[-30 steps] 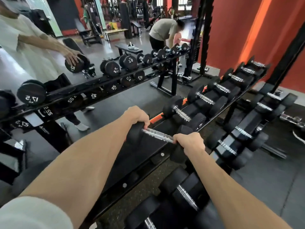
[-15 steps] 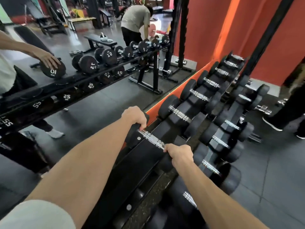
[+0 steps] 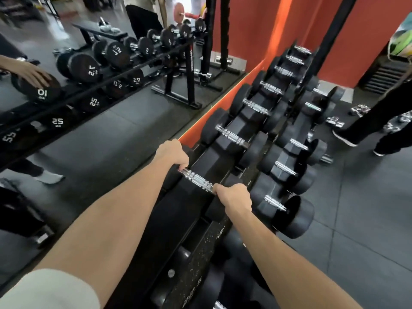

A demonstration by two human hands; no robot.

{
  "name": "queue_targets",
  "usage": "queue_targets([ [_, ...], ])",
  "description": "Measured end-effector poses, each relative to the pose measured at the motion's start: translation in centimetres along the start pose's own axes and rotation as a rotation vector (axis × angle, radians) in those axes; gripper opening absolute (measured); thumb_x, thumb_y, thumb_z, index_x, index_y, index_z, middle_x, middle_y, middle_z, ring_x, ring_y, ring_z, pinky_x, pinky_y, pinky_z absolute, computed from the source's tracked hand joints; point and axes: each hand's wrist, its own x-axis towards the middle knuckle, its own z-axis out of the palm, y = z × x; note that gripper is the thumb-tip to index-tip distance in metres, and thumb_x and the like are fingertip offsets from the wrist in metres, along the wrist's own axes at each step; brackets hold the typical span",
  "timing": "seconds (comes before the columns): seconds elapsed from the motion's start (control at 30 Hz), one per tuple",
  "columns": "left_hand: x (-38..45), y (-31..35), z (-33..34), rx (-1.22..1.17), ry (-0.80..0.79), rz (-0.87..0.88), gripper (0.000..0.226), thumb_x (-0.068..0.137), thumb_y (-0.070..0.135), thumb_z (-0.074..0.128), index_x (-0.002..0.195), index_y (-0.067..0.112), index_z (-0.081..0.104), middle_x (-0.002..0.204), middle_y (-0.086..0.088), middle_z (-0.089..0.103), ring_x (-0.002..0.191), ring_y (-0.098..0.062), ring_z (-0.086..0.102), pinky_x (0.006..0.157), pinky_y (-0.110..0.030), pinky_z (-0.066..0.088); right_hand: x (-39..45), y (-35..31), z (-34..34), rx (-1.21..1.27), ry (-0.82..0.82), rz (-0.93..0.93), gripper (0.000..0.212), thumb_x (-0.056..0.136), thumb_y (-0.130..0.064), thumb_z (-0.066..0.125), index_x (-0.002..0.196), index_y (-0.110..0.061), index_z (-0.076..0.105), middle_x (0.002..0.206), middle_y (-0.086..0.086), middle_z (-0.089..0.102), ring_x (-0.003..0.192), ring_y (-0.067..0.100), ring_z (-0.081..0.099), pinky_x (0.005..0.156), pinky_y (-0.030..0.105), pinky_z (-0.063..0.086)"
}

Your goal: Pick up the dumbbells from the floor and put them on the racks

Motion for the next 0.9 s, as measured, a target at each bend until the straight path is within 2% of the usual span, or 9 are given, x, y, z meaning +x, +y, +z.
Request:
queue_targets([
  [0.1, -0.8, 0.2, 0.3, 0.039, 0.052, 0.008, 0.067, 0.062, 0.016, 0.079, 0.121, 0.008, 0.049, 0.113, -0.012, 0.058, 0.109, -0.035, 0.060, 0.061, -0.031, 0.039, 0.4, 0.4, -0.5, 0.009, -0.027, -0.023, 0.049, 0.069, -0.049, 0.076, 0.097, -0.009, 0.070, 0.094, 0.005, 0.073, 0.086, 0.029, 0.070, 0.083, 0.038, 0.060],
  [0.17, -1.9, 0.0, 0.7, 0.084, 0.107, 0.020, 0.063, 0.072, 0.018, 0.075, 0.127, 0.007, 0.047, 0.125, -0.013, 0.057, 0.116, -0.036, 0.058, 0.073, -0.036, 0.039, 0.0, 0.8, -0.9, -0.010, -0.046, -0.060, 0.056, 0.073, -0.052, 0.074, 0.107, -0.008, 0.067, 0.105, 0.007, 0.073, 0.094, 0.031, 0.070, 0.087, 0.040, 0.058],
  [0.23, -3.1, 0.2, 0.6, 0.127, 0.158, 0.031, 0.056, 0.078, 0.018, 0.070, 0.128, 0.005, 0.049, 0.127, -0.016, 0.058, 0.116, -0.037, 0.059, 0.078, -0.038, 0.042, -0.7, 0.8, -1.8, -0.053, -0.001, -0.148, 0.069, 0.078, -0.052, 0.070, 0.131, -0.010, 0.056, 0.120, 0.009, 0.069, 0.108, 0.033, 0.067, 0.092, 0.040, 0.055],
  [0.3, -4.7, 0.8, 0.2, 0.187, 0.192, 0.054, 0.049, 0.080, 0.021, 0.066, 0.125, 0.006, 0.054, 0.124, -0.017, 0.061, 0.113, -0.037, 0.061, 0.080, -0.039, 0.044, -1.4, 0.7, -3.5, -0.042, 0.057, -0.272, 0.071, 0.085, -0.049, 0.065, 0.145, -0.018, 0.044, 0.125, 0.008, 0.067, 0.115, 0.034, 0.064, 0.093, 0.041, 0.051],
  [0.43, -9.1, 4.9, 0.3, 0.140, 0.226, 0.120, 0.048, 0.082, 0.034, 0.061, 0.127, 0.018, 0.055, 0.123, -0.011, 0.062, 0.111, -0.035, 0.061, 0.082, -0.039, 0.044, -1.1, 2.9, -9.3, 0.033, 0.039, -0.354, 0.065, 0.088, -0.046, 0.060, 0.147, -0.023, 0.043, 0.125, 0.004, 0.068, 0.116, 0.030, 0.062, 0.097, 0.042, 0.052],
  [0.6, -17.1, 15.9, 3.9, 0.028, 0.154, 0.302, 0.054, 0.084, 0.037, 0.059, 0.136, 0.026, 0.053, 0.135, -0.010, 0.058, 0.122, -0.033, 0.056, 0.095, -0.038, 0.045, 0.5, 10.7, -20.8, 0.124, 0.122, -0.340, 0.060, 0.090, -0.038, 0.065, 0.144, -0.018, 0.050, 0.131, 0.007, 0.068, 0.122, 0.029, 0.060, 0.091, 0.033, 0.046],
  [0.7, -23.2, 24.4, 7.3, -0.010, 0.114, 0.454, 0.049, 0.084, 0.042, 0.061, 0.131, 0.029, 0.058, 0.134, -0.008, 0.060, 0.120, -0.030, 0.058, 0.098, -0.037, 0.047, 0.6, 16.6, -29.4, 0.199, 0.191, -0.370, 0.051, 0.092, -0.030, 0.066, 0.140, -0.014, 0.056, 0.136, 0.009, 0.066, 0.120, 0.025, 0.062, 0.087, 0.026, 0.042],
  [0.8, -31.1, 33.5, 11.4, -0.043, 0.083, 0.626, 0.046, 0.082, 0.043, 0.061, 0.127, 0.033, 0.061, 0.127, -0.002, 0.066, 0.114, -0.025, 0.062, 0.097, -0.037, 0.050, -1.0, 24.5, -38.4, 0.256, 0.317, -0.373, 0.050, 0.092, -0.029, 0.066, 0.139, -0.015, 0.058, 0.137, 0.008, 0.066, 0.117, 0.020, 0.063, 0.083, 0.019, 0.037],
  [0.9, -40.4, 42.1, 16.4, -0.048, 0.053, 0.787, 0.044, 0.082, 0.041, 0.059, 0.126, 0.037, 0.061, 0.127, 0.004, 0.065, 0.116, -0.023, 0.060, 0.093, -0.034, 0.049, -3.7, 33.5, -47.2, 0.321, 0.436, -0.344, 0.047, 0.088, -0.029, 0.069, 0.133, -0.019, 0.062, 0.130, 0.004, 0.069, 0.118, 0.019, 0.063, 0.092, 0.023, 0.043],
])
